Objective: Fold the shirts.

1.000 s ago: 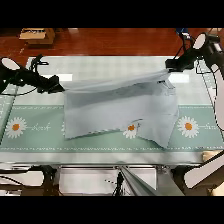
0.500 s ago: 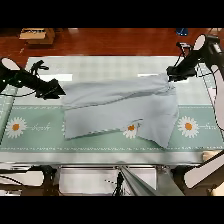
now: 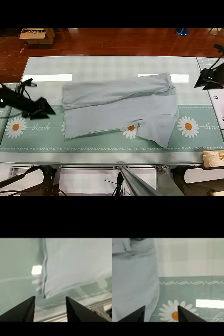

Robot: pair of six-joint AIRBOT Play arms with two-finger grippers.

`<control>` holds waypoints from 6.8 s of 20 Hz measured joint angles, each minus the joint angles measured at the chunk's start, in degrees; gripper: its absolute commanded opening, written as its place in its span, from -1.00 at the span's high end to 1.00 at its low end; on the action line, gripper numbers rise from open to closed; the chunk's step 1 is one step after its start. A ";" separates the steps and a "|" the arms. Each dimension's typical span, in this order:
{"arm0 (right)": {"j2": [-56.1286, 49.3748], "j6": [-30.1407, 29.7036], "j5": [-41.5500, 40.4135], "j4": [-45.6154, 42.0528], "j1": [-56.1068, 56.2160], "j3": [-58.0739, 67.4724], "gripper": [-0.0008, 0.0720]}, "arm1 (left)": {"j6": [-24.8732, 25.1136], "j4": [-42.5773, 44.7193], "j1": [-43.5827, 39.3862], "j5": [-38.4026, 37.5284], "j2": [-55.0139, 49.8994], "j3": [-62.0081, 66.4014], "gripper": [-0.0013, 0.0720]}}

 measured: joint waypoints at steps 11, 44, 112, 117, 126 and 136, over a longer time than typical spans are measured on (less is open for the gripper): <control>6.38 -2.84 -3.78 10.27 -5.60 -11.76 -0.37 | 5.25 -10.34 0.28 10.64 2.03 -21.33 -0.51; 16.85 -6.71 -21.38 10.25 5.75 -41.75 0.92 | 11.98 -21.59 -4.79 13.79 1.03 -16.39 0.90; 14.84 -0.09 -11.08 11.65 18.45 -6.49 0.92 | 18.62 -53.53 -29.03 22.93 -16.06 8.98 0.90; 21.64 5.90 -9.16 5.57 24.02 -6.49 0.92 | 18.71 -56.19 -41.99 29.73 -17.86 8.98 0.90; 28.37 15.39 -5.64 2.14 33.33 -6.49 0.92 | 19.28 -68.41 -58.88 40.41 -26.01 8.98 0.90; 29.44 19.06 -3.65 -1.70 38.77 -6.49 0.92 | 28.55 -78.18 -50.88 42.34 -21.38 5.22 0.91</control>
